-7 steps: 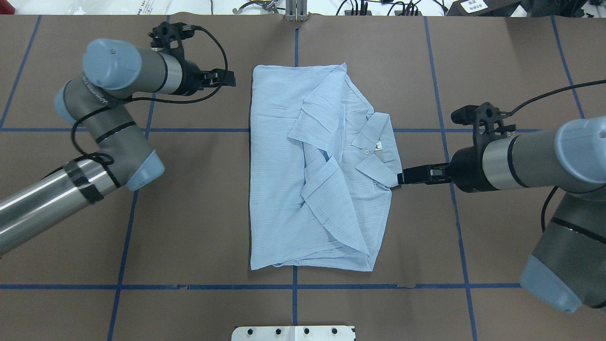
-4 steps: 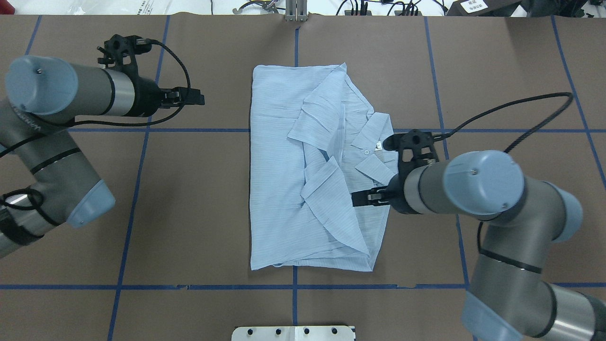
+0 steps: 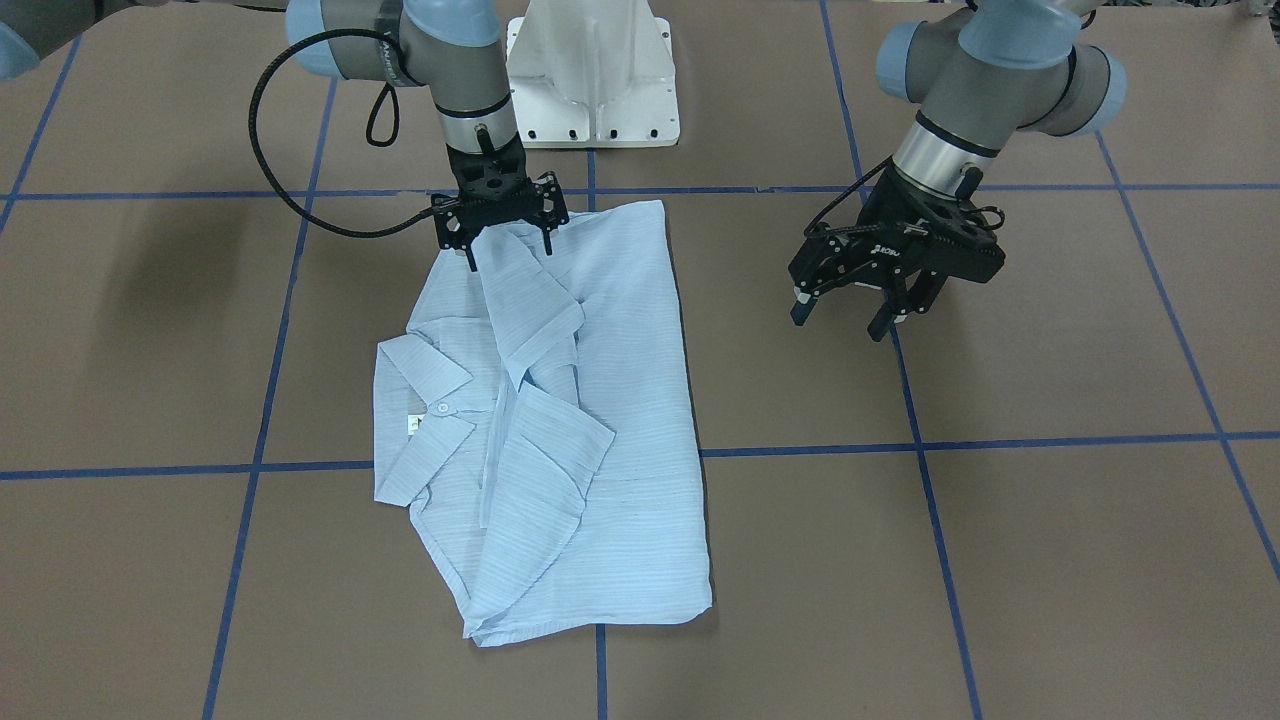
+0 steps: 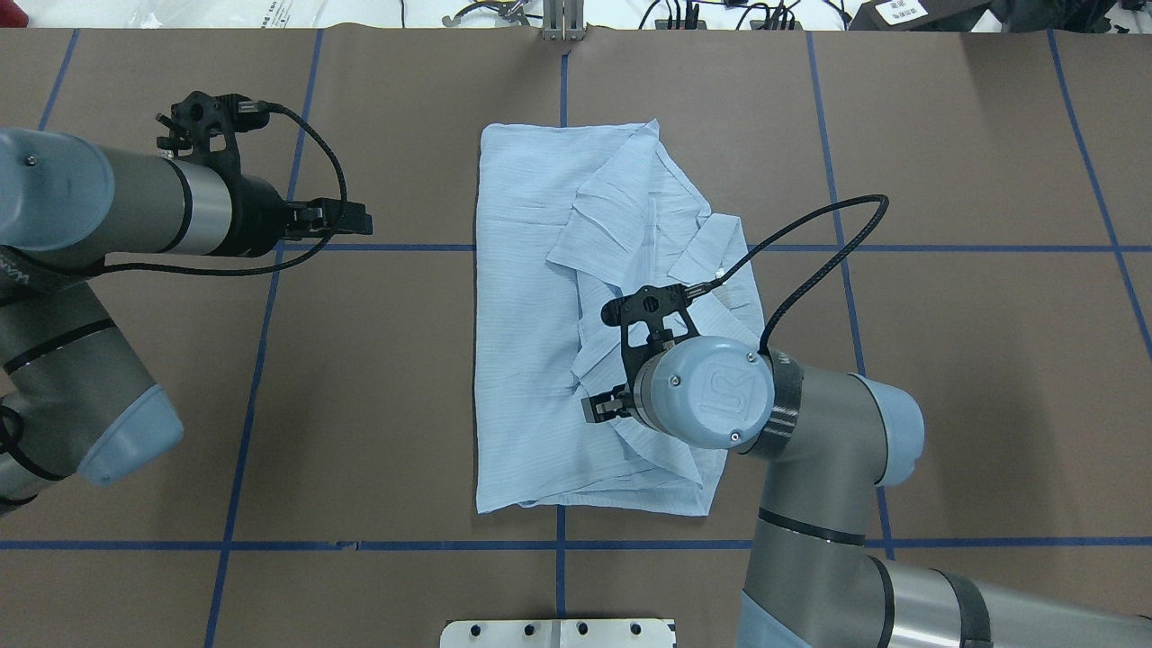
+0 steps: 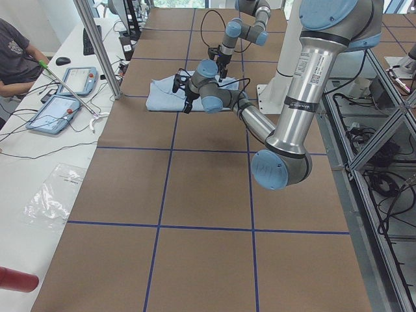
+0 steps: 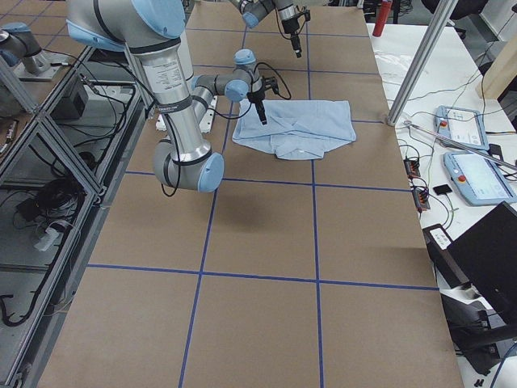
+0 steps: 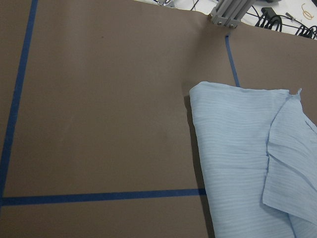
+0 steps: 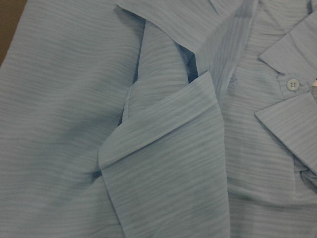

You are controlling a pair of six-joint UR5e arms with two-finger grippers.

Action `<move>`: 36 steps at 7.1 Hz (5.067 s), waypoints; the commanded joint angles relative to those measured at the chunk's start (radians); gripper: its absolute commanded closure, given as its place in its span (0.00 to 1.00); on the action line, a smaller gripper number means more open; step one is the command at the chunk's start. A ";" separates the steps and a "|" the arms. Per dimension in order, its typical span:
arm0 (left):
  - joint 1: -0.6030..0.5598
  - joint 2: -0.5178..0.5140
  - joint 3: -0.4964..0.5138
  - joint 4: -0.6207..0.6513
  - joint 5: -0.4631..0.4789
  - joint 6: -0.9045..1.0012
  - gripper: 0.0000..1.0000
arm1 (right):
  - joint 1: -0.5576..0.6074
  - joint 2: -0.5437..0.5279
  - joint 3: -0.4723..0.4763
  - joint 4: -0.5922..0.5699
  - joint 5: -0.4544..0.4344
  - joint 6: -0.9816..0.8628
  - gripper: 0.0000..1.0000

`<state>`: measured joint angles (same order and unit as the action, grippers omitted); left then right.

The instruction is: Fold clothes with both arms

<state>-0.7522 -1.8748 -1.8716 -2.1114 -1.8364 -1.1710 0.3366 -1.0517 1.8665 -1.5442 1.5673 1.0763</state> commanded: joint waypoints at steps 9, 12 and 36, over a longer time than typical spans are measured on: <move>0.057 -0.015 0.039 -0.001 0.009 -0.009 0.00 | -0.067 -0.002 -0.092 -0.045 -0.130 -0.139 0.00; 0.069 -0.032 0.039 -0.001 0.009 -0.013 0.00 | -0.024 -0.077 -0.046 -0.043 -0.121 -0.203 0.00; 0.100 -0.064 0.080 -0.009 0.035 -0.009 0.00 | 0.081 0.170 -0.325 0.050 -0.102 -0.311 0.08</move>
<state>-0.6519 -1.9378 -1.7910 -2.1199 -1.8009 -1.1783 0.4169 -0.8808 1.5401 -1.4938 1.4637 0.7656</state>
